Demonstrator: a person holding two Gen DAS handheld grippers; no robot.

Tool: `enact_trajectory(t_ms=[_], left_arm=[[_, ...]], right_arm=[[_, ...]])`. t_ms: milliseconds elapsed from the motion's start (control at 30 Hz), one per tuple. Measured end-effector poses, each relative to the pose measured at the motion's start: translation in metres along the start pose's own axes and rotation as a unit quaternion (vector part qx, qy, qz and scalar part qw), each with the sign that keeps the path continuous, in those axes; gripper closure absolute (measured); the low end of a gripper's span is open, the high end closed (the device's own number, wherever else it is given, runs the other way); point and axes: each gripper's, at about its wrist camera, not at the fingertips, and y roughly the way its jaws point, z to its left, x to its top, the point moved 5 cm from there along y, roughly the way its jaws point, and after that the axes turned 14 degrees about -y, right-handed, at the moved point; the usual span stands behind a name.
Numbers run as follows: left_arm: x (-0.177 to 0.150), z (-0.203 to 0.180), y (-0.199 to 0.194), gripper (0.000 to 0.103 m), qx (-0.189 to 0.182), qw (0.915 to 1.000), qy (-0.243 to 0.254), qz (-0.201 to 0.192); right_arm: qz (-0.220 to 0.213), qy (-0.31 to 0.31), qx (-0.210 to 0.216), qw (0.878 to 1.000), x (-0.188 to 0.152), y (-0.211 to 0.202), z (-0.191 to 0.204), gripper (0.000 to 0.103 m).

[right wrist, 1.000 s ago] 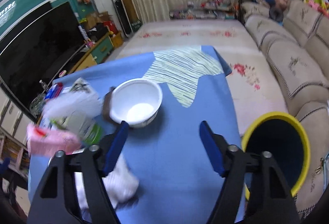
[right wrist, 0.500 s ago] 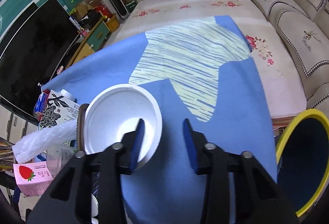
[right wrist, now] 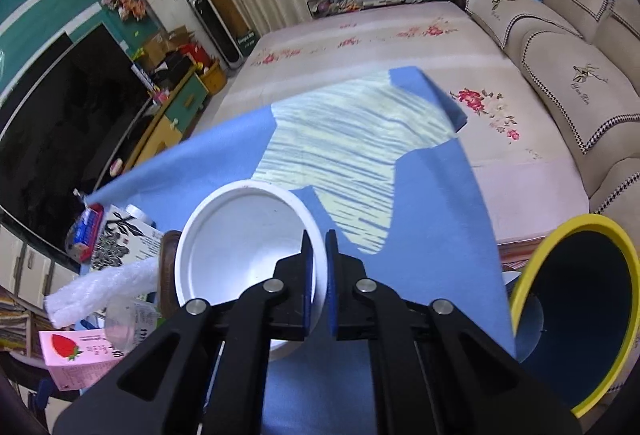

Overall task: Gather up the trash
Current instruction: 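Grasp the white bowl on the table with the right gripper, then carry the white bowl into the yellow-rimmed bin and open the right gripper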

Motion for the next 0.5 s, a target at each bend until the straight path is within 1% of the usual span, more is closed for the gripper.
enact_trajectory(t_ms=[100, 200, 300, 400, 500], left_arm=[[-0.002, -0.003, -0.003, 0.005, -0.002, 1.0000, 0.003, -0.001], [-0.005, -0.005, -0.005, 0.005, -0.005, 1.0000, 0.006, 0.001], [-0.009, -0.009, -0.005, 0.005, -0.007, 0.9999, 0.011, 0.006], [-0.016, -0.017, -0.003, 0.005, -0.005, 0.9997, 0.020, 0.014], [-0.023, -0.024, 0.000, 0.005, -0.009, 0.9994, 0.023, 0.023]], right_arm=[[-0.021, 0.006, -0.003, 1.000, -0.006, -0.023, -0.014, 0.097], [-0.040, 0.024, -0.012, 0.999, -0.019, -0.049, -0.039, 0.097], [-0.053, 0.053, -0.036, 0.997, -0.043, -0.075, -0.078, 0.097], [-0.051, 0.087, -0.073, 0.992, -0.070, -0.090, -0.125, 0.097], [-0.031, 0.123, -0.106, 0.986, -0.097, -0.090, -0.171, 0.097]])
